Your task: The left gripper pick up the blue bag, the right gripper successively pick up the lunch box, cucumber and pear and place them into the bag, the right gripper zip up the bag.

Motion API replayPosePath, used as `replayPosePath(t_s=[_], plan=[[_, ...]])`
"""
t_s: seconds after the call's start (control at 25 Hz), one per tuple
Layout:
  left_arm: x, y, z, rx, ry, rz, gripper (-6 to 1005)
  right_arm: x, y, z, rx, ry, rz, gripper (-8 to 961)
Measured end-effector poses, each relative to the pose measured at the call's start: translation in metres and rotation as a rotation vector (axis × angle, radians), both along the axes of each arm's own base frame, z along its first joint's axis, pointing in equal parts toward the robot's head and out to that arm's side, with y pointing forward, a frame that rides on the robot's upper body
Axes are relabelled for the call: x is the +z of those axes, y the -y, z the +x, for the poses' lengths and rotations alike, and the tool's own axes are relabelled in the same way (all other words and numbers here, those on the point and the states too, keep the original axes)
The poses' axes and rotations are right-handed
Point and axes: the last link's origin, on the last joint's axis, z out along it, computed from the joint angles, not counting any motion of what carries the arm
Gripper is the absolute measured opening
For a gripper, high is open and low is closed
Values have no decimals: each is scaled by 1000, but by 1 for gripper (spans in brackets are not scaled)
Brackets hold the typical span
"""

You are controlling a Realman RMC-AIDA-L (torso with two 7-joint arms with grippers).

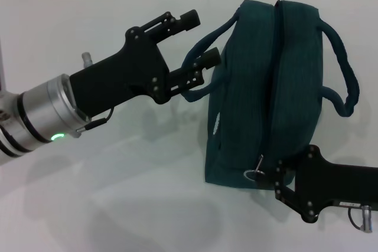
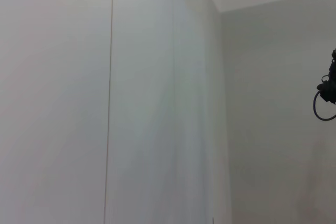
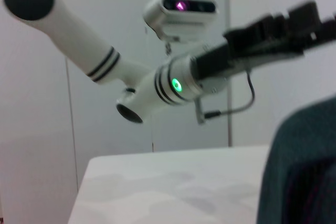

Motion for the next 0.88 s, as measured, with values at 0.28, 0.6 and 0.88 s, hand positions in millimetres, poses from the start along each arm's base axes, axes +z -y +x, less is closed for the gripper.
replayPosePath(t_s=[0.28, 0.6, 0.88], plan=[[1, 19, -21, 32, -28, 44, 583, 4, -5, -11, 87, -37, 56, 32], [0, 45, -47, 117, -38, 67, 575, 14, -27, -31, 127, -118, 205, 35], [-10, 52, -62, 198, -75, 57, 568, 23, -38, -40, 143, -178, 317, 37]])
